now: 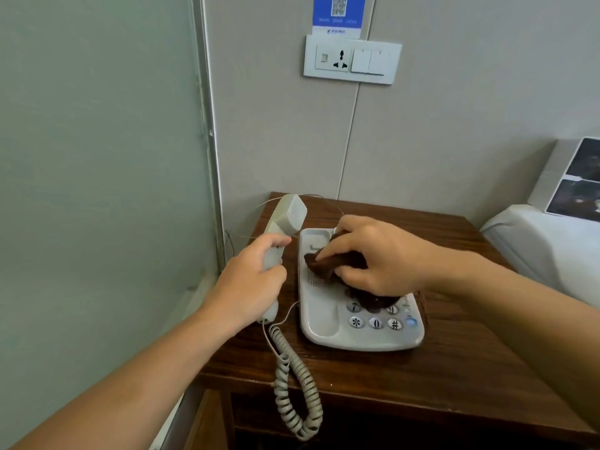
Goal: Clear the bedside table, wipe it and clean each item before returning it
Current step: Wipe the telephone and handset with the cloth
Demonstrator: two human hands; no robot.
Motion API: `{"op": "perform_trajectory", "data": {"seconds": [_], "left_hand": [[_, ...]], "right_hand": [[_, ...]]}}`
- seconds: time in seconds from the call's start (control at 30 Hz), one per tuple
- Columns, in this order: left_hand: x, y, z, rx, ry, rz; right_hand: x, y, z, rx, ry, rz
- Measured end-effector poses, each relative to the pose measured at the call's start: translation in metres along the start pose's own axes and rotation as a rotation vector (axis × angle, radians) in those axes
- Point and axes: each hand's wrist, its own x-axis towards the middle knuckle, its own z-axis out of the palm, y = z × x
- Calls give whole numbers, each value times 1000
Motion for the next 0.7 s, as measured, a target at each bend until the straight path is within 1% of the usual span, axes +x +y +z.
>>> {"op": "perform_trajectory", "data": {"seconds": [0.03, 0.07, 0.17, 0.23, 0.3, 0.4, 0.53, 0.57, 0.67, 0.7], "left_hand": [[1, 0, 0, -4, 1, 1], [2, -1, 0, -6, 2, 1], [4, -1, -2, 0, 11, 3], [4, -1, -3, 7, 12, 10], [3, -5, -5, 26, 8, 9], [2, -8, -9, 50, 4, 6], [0, -10, -11, 58, 7, 1], [-1, -10, -11, 54, 5, -4], [-2, -9, -11, 44, 2, -4], [-3, -9, -10, 42, 3, 1]], "right_hand": [[7, 3, 3, -7, -61, -23], [13, 6, 5, -10, -89, -31], [36, 20, 1, -83, -12, 11], [45, 20, 1, -117, -2, 19], [41, 13, 2, -137, -37, -43], [23, 2, 6, -75, -132, -128], [25, 12, 12, -46, 23, -13], [25, 12, 13, -56, 15, -22], [18, -4, 2, -27, -158, -139], [18, -6, -4, -11, -187, -142]]}}
